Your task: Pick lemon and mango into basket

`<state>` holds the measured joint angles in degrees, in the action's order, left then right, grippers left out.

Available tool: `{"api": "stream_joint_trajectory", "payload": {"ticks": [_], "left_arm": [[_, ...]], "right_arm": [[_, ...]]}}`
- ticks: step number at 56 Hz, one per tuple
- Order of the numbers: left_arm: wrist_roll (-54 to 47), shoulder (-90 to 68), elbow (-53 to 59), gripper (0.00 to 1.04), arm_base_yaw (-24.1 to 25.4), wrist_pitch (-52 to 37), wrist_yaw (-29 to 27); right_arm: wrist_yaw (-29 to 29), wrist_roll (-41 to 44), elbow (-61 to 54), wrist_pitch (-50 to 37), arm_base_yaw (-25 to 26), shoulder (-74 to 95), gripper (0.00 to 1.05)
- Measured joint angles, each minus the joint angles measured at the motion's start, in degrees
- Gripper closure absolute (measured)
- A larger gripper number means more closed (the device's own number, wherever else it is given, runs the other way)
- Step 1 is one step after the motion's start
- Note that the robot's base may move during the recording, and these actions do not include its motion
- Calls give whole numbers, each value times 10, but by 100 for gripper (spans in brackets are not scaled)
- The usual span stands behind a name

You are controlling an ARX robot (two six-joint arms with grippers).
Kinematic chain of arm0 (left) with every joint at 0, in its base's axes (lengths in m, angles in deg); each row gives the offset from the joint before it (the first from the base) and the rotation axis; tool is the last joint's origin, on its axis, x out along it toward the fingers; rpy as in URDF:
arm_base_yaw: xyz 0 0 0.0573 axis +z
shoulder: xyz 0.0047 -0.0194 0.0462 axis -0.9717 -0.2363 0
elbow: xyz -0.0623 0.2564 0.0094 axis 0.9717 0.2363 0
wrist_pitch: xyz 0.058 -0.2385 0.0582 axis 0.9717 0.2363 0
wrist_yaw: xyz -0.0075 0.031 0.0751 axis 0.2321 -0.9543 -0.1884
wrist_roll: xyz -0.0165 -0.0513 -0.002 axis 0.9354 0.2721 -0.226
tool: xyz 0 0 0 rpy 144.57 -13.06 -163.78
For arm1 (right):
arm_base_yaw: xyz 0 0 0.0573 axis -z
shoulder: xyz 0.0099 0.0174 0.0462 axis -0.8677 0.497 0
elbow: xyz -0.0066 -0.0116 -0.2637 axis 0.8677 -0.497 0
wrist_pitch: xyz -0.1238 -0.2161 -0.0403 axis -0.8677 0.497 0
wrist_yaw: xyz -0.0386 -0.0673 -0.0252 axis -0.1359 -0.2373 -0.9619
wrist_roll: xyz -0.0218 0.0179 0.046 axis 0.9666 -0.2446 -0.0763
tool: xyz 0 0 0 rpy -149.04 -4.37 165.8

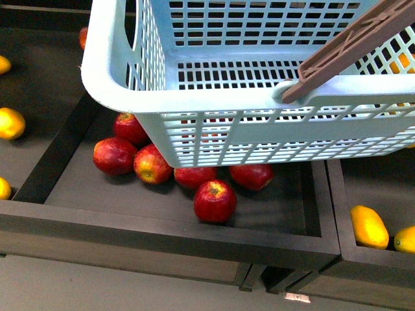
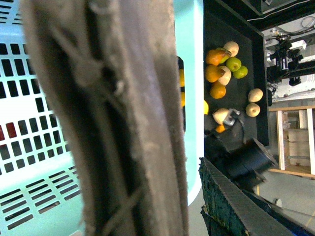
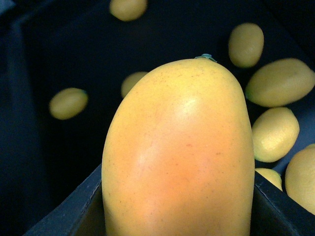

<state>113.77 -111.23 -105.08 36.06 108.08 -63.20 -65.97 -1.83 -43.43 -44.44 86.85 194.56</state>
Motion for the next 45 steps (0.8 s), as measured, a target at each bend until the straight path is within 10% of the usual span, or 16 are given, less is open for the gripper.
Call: {"api": "stream_joint_trajectory", "payload": {"ticks": [17, 45], "left_arm": [[0, 0, 0, 78, 0, 0, 0], [0, 0, 0, 78, 0, 0, 0]], "right_arm": [[21, 5, -70, 27, -88, -312, 44], [-39, 7, -120, -12, -280, -337, 44]]}}
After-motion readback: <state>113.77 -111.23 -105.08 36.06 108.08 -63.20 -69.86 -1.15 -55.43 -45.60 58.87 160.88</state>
